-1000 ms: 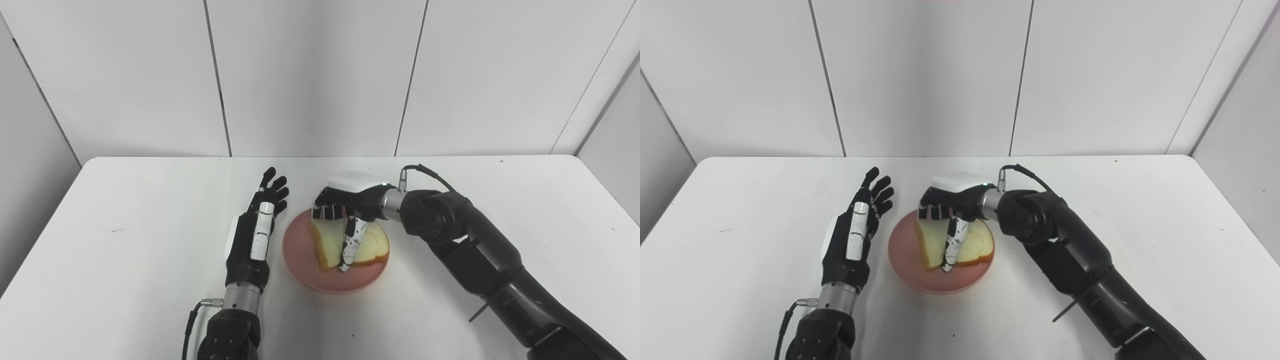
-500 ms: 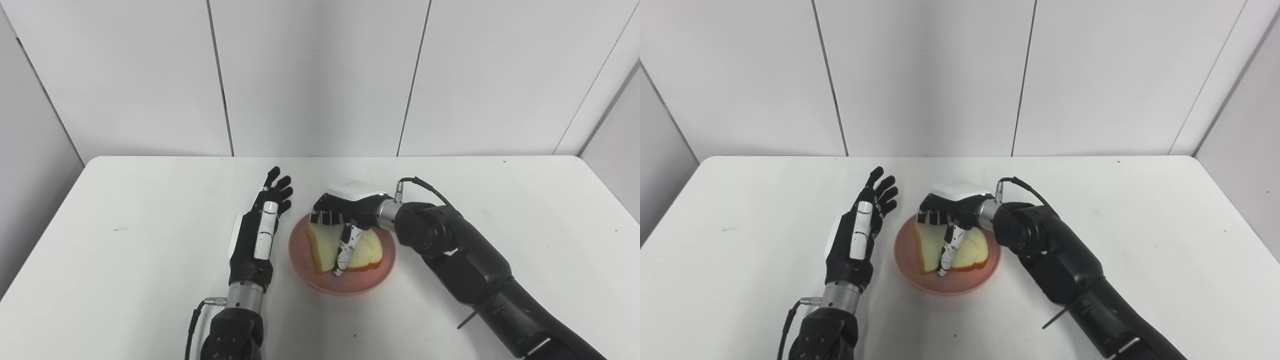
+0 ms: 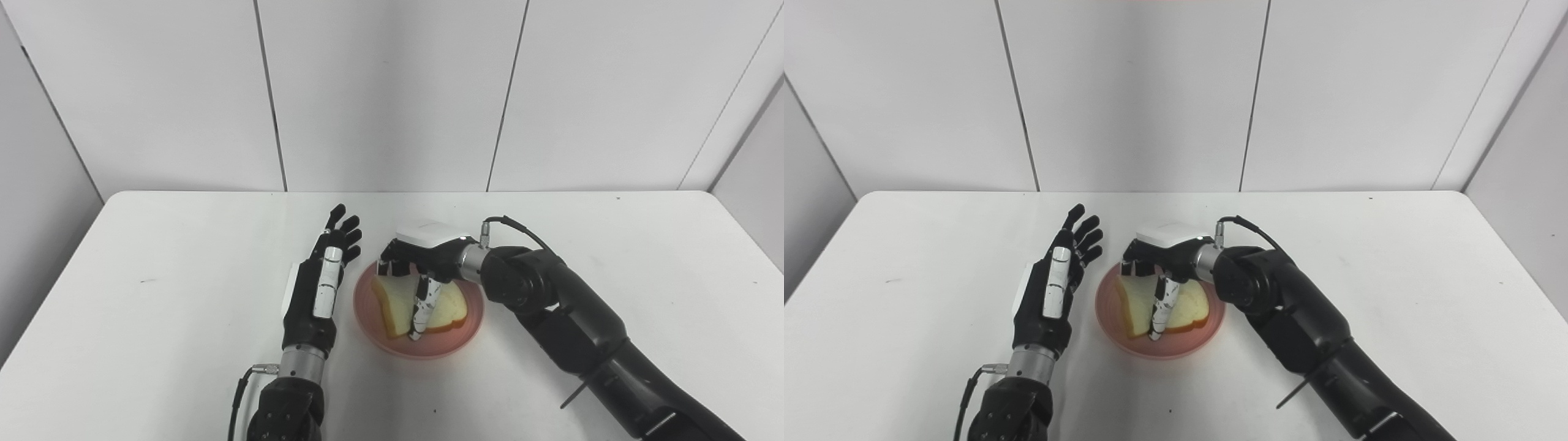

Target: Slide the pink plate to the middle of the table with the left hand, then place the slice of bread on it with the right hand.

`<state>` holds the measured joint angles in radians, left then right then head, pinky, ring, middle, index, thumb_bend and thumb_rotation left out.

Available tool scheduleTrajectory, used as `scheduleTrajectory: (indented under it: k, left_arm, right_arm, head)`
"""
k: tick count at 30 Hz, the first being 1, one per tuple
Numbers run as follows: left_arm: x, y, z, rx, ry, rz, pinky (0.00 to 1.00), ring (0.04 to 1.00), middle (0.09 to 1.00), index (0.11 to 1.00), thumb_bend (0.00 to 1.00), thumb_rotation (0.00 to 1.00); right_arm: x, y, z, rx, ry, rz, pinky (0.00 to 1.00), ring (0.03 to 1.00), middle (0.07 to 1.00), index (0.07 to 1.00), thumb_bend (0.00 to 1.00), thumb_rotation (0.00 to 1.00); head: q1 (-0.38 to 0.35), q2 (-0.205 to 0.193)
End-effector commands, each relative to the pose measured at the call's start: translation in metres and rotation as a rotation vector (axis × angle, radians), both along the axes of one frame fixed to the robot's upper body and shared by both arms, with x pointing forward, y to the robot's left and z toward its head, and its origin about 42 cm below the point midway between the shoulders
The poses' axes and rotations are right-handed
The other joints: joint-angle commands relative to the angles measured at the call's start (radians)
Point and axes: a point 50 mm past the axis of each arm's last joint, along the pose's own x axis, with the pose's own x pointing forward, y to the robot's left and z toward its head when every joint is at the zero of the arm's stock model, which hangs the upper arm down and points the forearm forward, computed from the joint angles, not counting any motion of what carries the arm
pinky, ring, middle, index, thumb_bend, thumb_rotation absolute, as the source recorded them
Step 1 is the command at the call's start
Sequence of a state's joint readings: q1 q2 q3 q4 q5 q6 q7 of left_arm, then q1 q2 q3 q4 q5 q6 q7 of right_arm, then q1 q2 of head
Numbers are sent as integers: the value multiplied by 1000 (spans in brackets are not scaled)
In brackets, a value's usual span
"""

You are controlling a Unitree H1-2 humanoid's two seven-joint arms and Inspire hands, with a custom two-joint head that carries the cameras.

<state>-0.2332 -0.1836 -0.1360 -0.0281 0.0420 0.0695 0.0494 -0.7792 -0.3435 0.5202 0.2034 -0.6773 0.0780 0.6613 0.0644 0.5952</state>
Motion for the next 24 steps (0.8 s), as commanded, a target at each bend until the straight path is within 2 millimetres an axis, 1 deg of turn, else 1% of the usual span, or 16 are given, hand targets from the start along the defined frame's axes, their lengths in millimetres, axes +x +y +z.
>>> scheduleTrajectory:
  k: [1,3,4,5,7,9,10,13,14,15,16,17,21,24]
  left_arm:
    - [3,-11,22,-41,-72,-17,891,896,902,910,754,954]
    - [3,-11,22,-42,-71,-14,888,893,901,908,755,952]
    - [3,-11,22,-40,-73,-14,888,893,902,908,754,952]
    - [3,-11,22,-39,-76,-14,883,891,902,908,752,955]
    - [4,-10,22,-42,-78,-14,881,889,901,907,751,955]
    - [4,-9,22,-46,-77,-16,885,888,901,909,754,951]
    - [4,-9,22,-46,-78,-17,887,889,903,911,752,951]
    - [3,-7,22,-41,-79,-15,877,887,903,909,746,953]
    - [3,-7,22,-39,-79,-16,876,889,904,911,746,957]
    - [3,-6,22,-40,-79,-17,876,889,905,912,746,959]
    - [3,-6,22,-41,-80,-17,879,890,905,912,745,958]
    - [3,-6,22,-42,-80,-19,880,890,906,913,744,958]
    - [2,-4,22,-45,-82,-19,881,889,906,912,736,954]
    - [2,-3,21,-50,-82,-21,885,892,909,913,731,952]
  right_arm:
    - [4,5,35,-35,-79,-7,577,666,716,722,728,92]
    - [2,4,39,-61,-73,-18,598,697,742,750,774,94]
    - [0,4,40,-72,-69,-26,598,699,744,752,777,95]
    - [-1,4,42,-82,-66,-35,563,675,729,758,794,95]
    - [-3,3,45,-93,-61,-48,537,656,718,762,808,96]
    - [-5,2,50,-92,-49,-60,400,493,590,778,818,80]
    - [-6,1,51,-91,-47,-65,366,454,556,783,827,74]
    - [-8,0,57,-94,-48,-74,346,442,536,788,852,67]
    - [-9,-1,59,-98,-52,-73,394,501,582,783,864,80]
    - [-10,-1,61,-117,-65,-66,418,531,605,781,871,86]
    - [-10,-2,63,-131,-74,-61,510,639,698,783,873,131]
    - [-10,-2,64,-147,-89,-55,546,674,728,782,875,143]
    - [-11,-3,71,-171,-110,-50,667,754,796,785,869,152]
    - [-14,-4,79,-169,-128,-61,708,804,824,782,879,153]
  head:
    - [-1,-1]
    - [-4,0]
    - [-5,0]
    - [-5,0]
    - [-8,1]
    - [-10,1]
    - [-10,1]
    - [-19,2]
    - [-19,2]
    - [-22,3]
    - [-22,3]
    - [-24,3]
    - [-28,5]
    - [-31,5]
